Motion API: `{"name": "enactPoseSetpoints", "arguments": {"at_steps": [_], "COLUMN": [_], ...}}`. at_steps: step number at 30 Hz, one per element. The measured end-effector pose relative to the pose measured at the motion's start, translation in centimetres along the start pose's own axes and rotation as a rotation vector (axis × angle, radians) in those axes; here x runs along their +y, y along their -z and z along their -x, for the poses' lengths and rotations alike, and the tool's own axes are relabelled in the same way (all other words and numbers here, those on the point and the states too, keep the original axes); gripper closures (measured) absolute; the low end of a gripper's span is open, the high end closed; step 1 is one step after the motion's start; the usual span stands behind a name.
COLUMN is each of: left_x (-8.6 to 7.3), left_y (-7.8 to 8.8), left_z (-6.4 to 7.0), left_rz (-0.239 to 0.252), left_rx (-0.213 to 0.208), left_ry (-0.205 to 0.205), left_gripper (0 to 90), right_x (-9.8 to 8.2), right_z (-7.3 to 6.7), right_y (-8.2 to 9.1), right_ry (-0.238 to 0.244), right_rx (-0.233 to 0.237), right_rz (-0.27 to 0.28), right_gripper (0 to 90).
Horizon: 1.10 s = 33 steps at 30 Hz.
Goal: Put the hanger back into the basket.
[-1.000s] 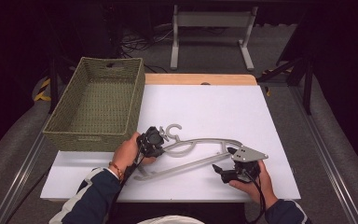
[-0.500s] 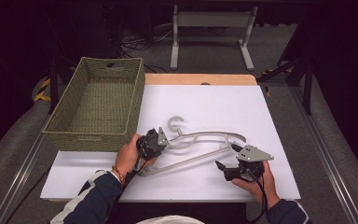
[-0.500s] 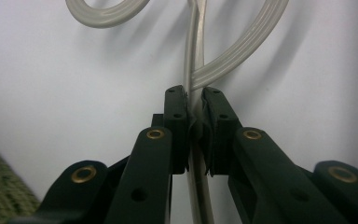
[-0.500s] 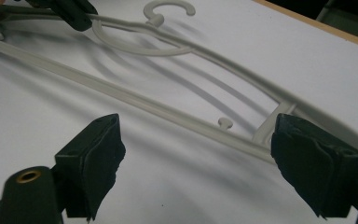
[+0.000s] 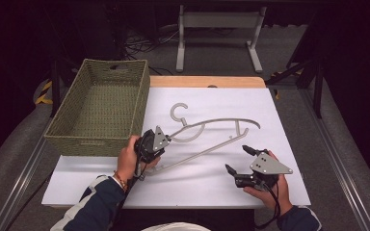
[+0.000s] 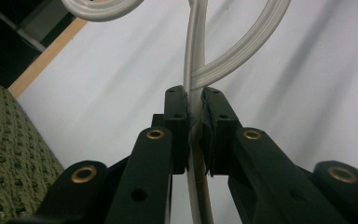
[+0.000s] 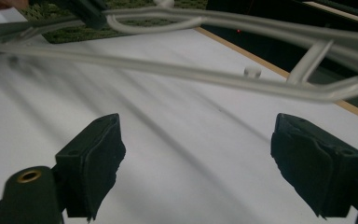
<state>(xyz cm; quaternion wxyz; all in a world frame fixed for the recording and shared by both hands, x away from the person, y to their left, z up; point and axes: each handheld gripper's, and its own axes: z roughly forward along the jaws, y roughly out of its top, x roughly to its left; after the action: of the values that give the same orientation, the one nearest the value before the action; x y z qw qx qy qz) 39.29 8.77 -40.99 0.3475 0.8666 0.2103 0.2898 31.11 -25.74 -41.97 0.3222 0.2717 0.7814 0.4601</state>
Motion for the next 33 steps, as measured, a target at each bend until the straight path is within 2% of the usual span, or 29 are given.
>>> {"name": "enactPoseSetpoints", "arguments": {"at_steps": [5,8,11,14,15,16,23,28,33], "left_x": [0.2,0.3,0.5,0.6,0.6,0.7,1.1,1.2,1.1], "left_y": [1.1,1.5,2.3,2.7,2.9,3.3,4.6,5.8,6.9], "left_z": [-0.4,-0.5,-0.9,-0.9,-1.0,-1.0,-1.4,-2.0,-2.8], "left_rz": [0.063,0.085,0.114,0.127,0.137,0.151,0.192,0.226,0.255], "left_rx": [0.036,0.056,0.055,0.071,0.064,0.082,0.097,0.124,0.133], "left_ry": [0.018,0.023,0.043,0.049,0.047,0.044,0.054,0.072,0.108], "left_gripper": [82.0,82.0,81.9,81.9,82.0,82.0,81.9,82.0,81.9], "right_x": [-0.2,-0.3,-0.4,-0.5,-0.6,-0.7,-0.8,-0.9,-0.9], "right_z": [-0.1,-0.1,0.0,0.0,0.1,0.1,0.2,0.3,0.3], "right_y": [-0.1,-0.2,-0.3,-0.3,-0.4,-0.5,-0.7,-0.7,-0.8], "right_ry": [0.019,0.024,0.027,0.022,0.025,0.029,0.027,0.025,0.020], "right_rx": [0.006,0.008,-0.004,-0.006,-0.010,-0.014,-0.027,-0.036,-0.037], "right_rz": [0.005,0.001,-0.005,-0.007,-0.010,-0.016,-0.026,-0.028,-0.034], "right_gripper": [16.7,16.7,16.7,16.7,16.7,16.7,16.5,16.5,16.4]}}
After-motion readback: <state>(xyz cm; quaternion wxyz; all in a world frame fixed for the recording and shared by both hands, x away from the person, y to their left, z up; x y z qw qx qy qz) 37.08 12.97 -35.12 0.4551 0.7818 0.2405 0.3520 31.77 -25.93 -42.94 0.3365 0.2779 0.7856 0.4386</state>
